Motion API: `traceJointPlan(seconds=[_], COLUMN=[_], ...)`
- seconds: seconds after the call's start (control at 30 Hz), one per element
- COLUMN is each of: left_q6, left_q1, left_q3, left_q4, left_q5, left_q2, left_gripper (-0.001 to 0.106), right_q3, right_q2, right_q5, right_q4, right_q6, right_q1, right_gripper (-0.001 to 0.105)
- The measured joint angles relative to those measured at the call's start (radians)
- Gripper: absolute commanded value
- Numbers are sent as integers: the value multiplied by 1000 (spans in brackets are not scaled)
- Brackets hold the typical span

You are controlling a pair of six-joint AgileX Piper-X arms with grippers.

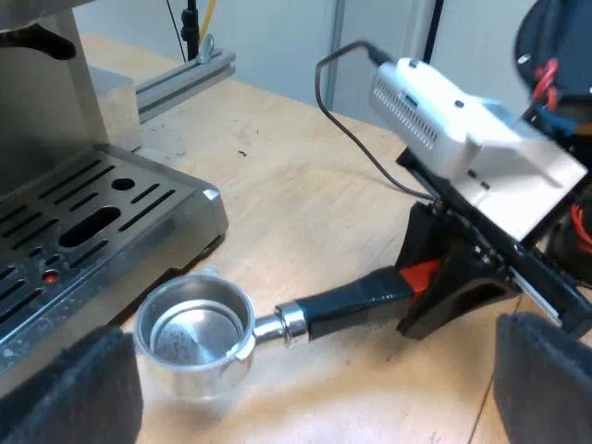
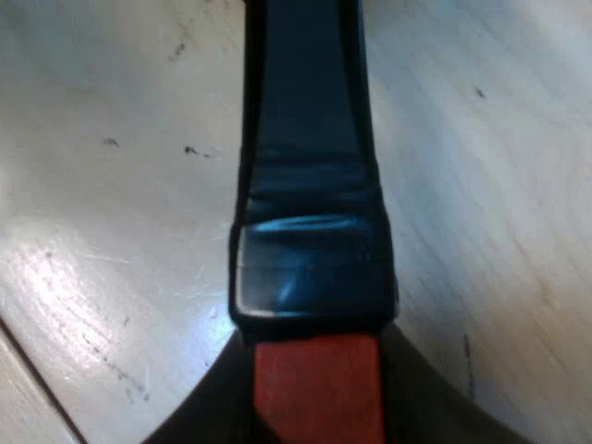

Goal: Grind coffee beans and then tamp

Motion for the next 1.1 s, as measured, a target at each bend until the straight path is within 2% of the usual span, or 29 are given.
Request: traceJointPlan(seconds=[0.2,0.43,0.83,0.93,1.0,1.03,1.1], left_q6=[0,0,0,0,0,0,0], left_q1=[0,0,0,0,0,0,0], left_q3=[0,0,0,0,0,0,0], left_q4=[0,0,0,0,0,0,0], left_q5=[-2,-6,-6,-6,-6,-6,-6], left_q2=[0,0,0,0,0,0,0], left_gripper=[79,79,79,79,79,79,79], right_q3=[6,6,4,4,4,4,4], right_q2=[112,227,279,279,279,279,284], right_q5=[-60,-70,-78,-78,-75,-76,-80], right_q4=[-81,-146,-169,-169,-171,-172,-177], right_q6=[-37,-36,-36,-36,-23,-21,-4], right_q1=[-43,-71,-71,-71,-71,-71,-71], right_gripper=[0,0,1,16,37,40,54])
